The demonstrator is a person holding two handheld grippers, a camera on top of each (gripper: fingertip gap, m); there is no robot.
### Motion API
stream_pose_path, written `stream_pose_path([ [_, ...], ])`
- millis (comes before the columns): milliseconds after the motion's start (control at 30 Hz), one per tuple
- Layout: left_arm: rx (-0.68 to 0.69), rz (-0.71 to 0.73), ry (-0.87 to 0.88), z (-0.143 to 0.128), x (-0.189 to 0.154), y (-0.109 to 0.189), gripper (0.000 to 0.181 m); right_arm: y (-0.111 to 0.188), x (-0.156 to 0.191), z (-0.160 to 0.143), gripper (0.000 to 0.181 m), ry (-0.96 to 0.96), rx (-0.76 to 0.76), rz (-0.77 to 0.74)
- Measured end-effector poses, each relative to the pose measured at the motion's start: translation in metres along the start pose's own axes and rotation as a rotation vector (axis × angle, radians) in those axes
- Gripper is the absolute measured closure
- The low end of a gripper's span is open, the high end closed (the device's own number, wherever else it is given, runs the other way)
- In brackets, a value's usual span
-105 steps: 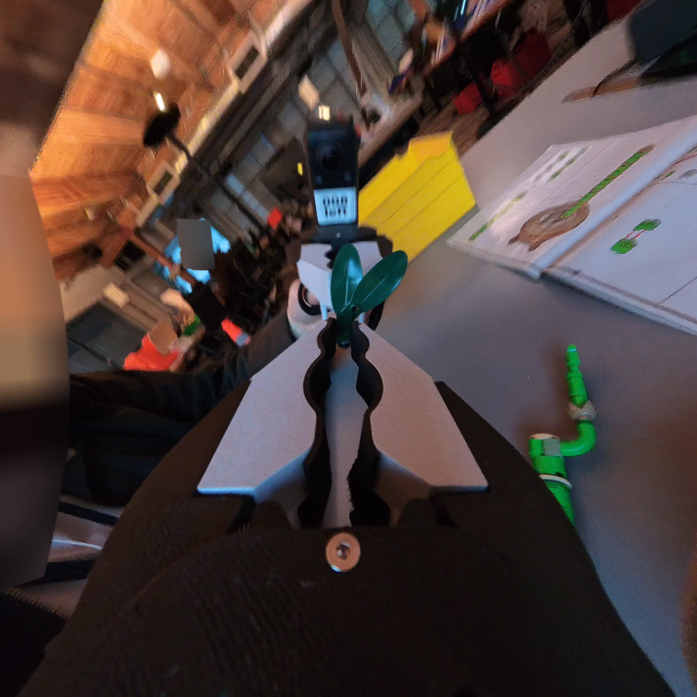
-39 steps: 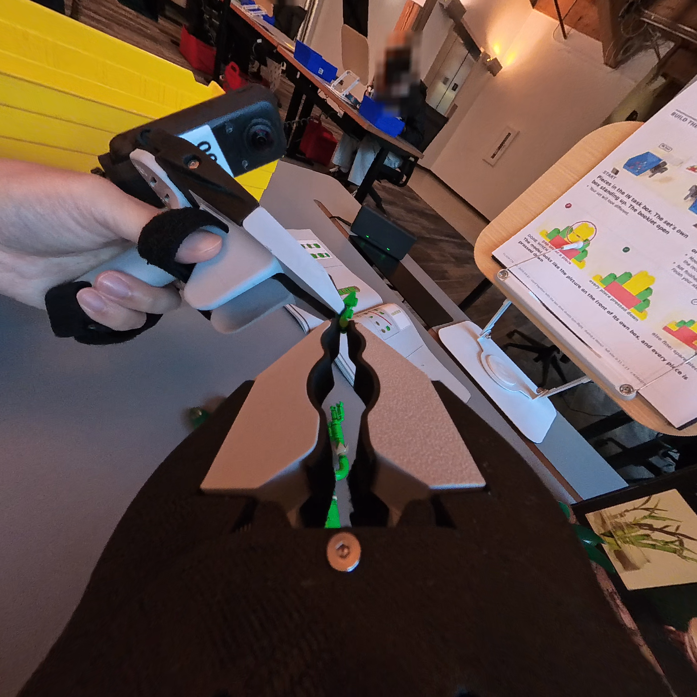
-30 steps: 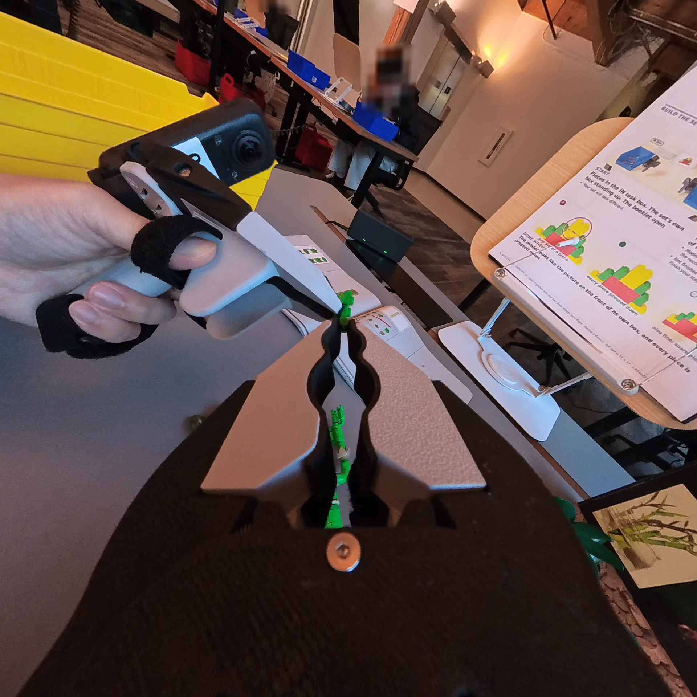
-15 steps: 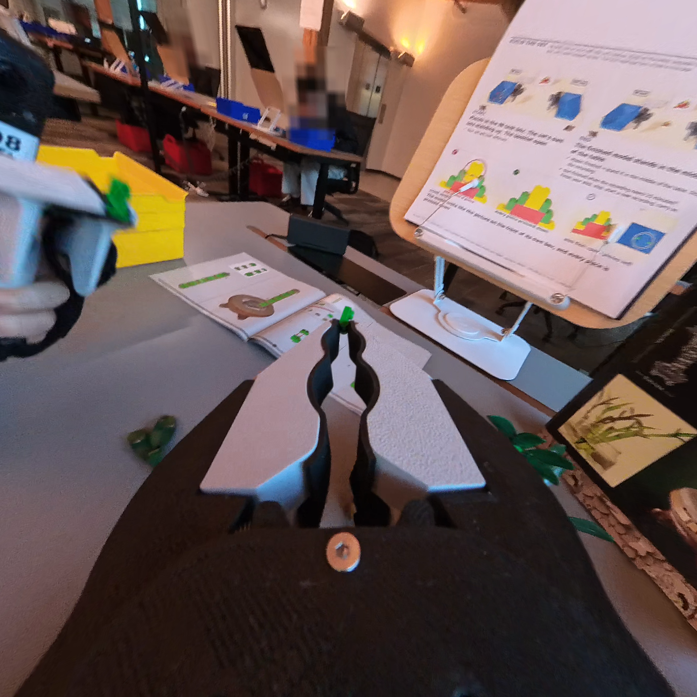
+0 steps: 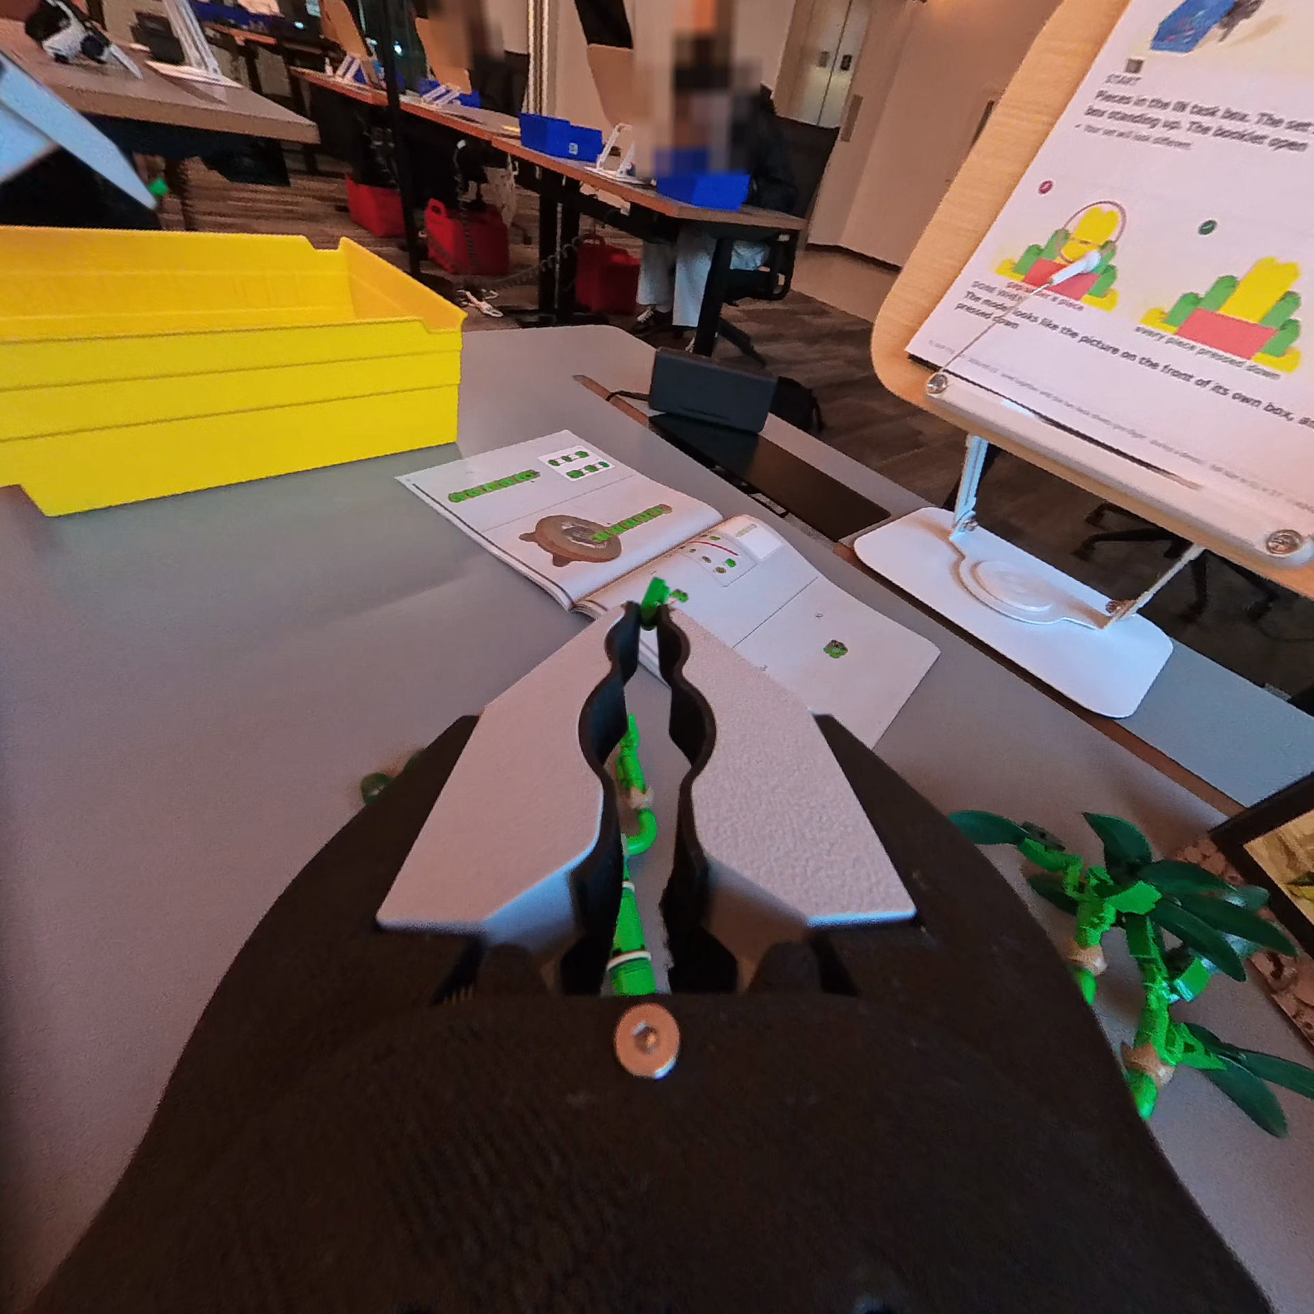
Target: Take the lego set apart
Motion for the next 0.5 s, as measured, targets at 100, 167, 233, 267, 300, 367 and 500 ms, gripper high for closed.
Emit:
stream_pose_path([
  [100,0.138,0.016,-0.047,-0.028,0.030,-0.027,0.175,-0.001,0.006,-0.003,0.178,0.046,0.025,0.000],
  [167,0.208,-0.002,-0.075,-0.045,0.037,-0.043,0.170,-0.002,0.008,-0.007,0.178,0.062,0.038,-0.004],
  [233,0.253,0.016,-0.088,-0.054,0.044,-0.052,0.156,-0.005,0.007,-0.010,0.178,0.055,0.046,-0.003],
  [267,0.268,0.036,-0.102,-0.055,0.048,-0.054,0.150,-0.006,0.007,-0.012,0.178,0.046,0.052,-0.001],
  [300,0.274,0.055,-0.122,-0.055,0.050,-0.054,0.145,-0.007,0.006,-0.014,0.178,0.040,0.058,-0.001],
  [367,0.241,0.063,-0.139,-0.047,0.045,-0.050,0.144,-0.008,0.001,-0.016,0.178,0.052,0.066,-0.034],
  [500,-0.071,-0.250,-0.110,0.003,-0.047,-0.022,0.142,-0.004,-0.001,-0.001,0.178,0.183,0.015,-0.149],
])
Point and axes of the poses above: each gripper's, where its closed fingertips meet, y back along the fingers, z out of its top, x = y × z across the jaws, the point moved 2 cm from there along y, back along the fingers
